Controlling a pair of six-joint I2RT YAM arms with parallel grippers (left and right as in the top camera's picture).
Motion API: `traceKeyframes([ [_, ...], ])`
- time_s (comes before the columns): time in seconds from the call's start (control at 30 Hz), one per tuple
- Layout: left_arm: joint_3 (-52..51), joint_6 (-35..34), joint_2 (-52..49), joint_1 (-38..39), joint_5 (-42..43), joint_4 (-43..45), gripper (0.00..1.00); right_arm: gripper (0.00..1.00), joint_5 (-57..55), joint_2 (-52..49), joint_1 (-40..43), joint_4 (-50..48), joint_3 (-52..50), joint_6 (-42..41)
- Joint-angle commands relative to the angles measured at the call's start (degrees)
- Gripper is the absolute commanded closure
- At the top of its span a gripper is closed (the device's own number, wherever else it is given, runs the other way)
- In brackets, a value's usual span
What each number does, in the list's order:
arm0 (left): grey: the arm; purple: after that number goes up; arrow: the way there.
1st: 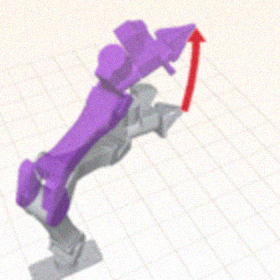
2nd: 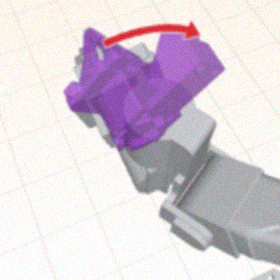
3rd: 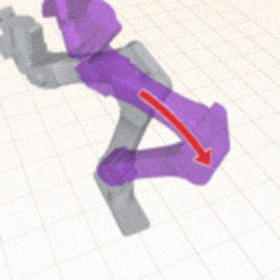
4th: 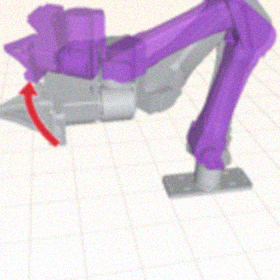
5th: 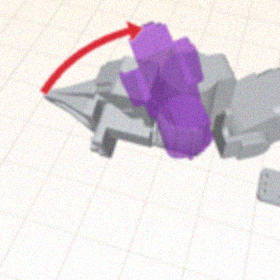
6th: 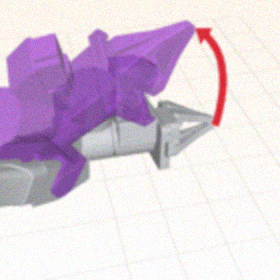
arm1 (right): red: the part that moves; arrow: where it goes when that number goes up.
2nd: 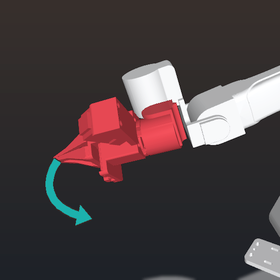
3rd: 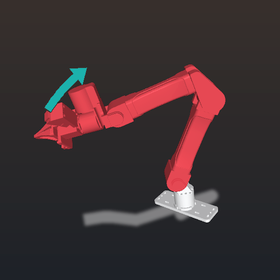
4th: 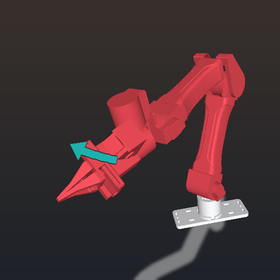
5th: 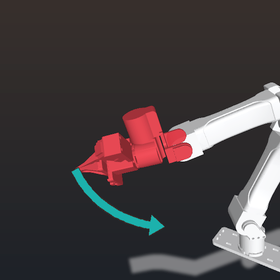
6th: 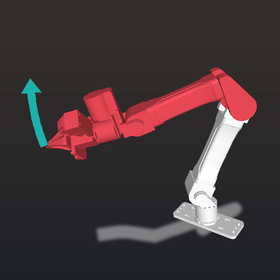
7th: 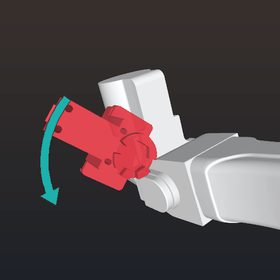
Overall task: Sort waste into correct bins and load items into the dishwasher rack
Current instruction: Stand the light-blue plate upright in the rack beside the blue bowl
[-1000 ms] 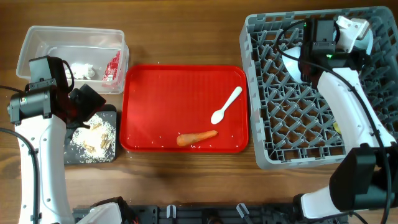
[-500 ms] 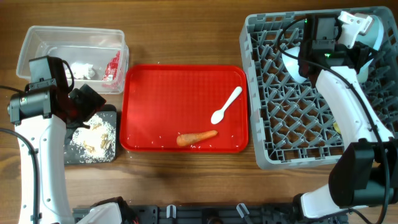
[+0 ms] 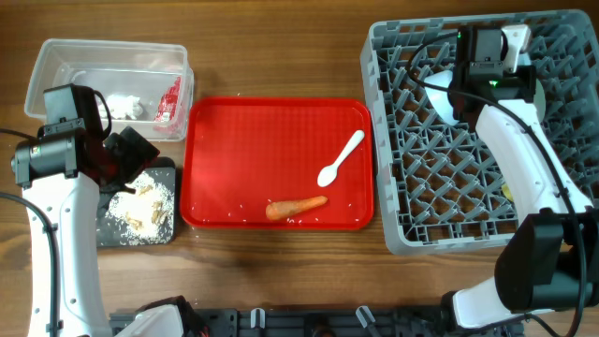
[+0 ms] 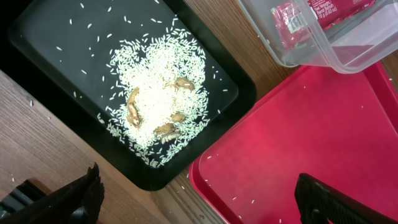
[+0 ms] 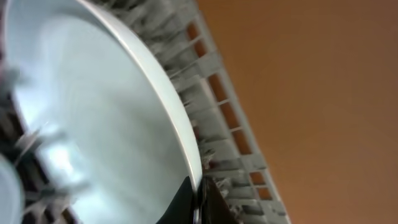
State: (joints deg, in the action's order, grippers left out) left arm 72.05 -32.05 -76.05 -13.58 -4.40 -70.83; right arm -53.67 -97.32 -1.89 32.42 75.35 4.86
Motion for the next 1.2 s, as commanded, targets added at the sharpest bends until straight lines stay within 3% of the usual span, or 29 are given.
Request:
traceKeyframes([
  [0.0,0.2,-0.3,0.3,-0.3,0.5,-0.1,0.00,0.96,11.7,-0.8,-1.9,4.3,-0.1,0.5],
  [0.1,0.2,-0.3,0.3,-0.3,0.5,-0.2,0.00,0.94,19.6,-0.8,-4.1,7.8,-0.1,0.5],
  [0.13,0.2,-0.3,0.3,-0.3,0.5,-0.2,0.00,0.89,21.8,-0.8,-4.9,9.4,-0.1,0.0],
  [0.2,0.2,-0.3,0.3,-0.3,0.5,-0.2,0.00,0.73,24.1,-0.5,-6.1,12.3,-0.1,-0.6],
  [0.23,0.2,-0.3,0.3,-0.3,0.5,-0.2,0.00,0.60,24.7,-0.4,-6.5,13.3,-0.1,-0.7],
  [0.4,0.2,-0.3,0.3,-0.3,0.5,-0.2,0.00,0.32,30.1,6.6,-6.9,15.0,0.0,-3.9],
  [0.53,0.2,-0.3,0.3,-0.2,0.5,-0.2,0.00,0.00,42.6,16.8,-6.9,14.6,0.0,-3.5],
  [0.67,0.2,-0.3,0.3,1.9,2.4,0.9,0.00,0.00,62.4,22.7,-6.9,15.4,0.0,-3.6],
  [0.77,0.2,-0.3,0.3,4.7,2.4,1.4,0.00,0.04,64.4,21.5,-6.9,16.6,0.0,-3.9],
  [0.9,0.2,-0.3,0.3,6.0,2.4,1.4,0.00,0.35,57.0,17.4,-6.9,16.2,0.0,-4.4],
  [1.0,0.2,-0.3,0.3,6.0,2.4,1.4,0.00,0.75,55.4,11.6,-6.9,15.3,0.0,-5.0],
  [1.03,0.2,-0.3,0.3,6.0,2.4,1.4,0.00,0.82,55.4,9.4,-6.9,14.7,0.0,-5.0],
  [1.17,0.2,-0.3,0.3,6.0,2.4,1.4,0.00,0.88,53.0,2.4,-6.9,8.8,0.0,-6.0],
])
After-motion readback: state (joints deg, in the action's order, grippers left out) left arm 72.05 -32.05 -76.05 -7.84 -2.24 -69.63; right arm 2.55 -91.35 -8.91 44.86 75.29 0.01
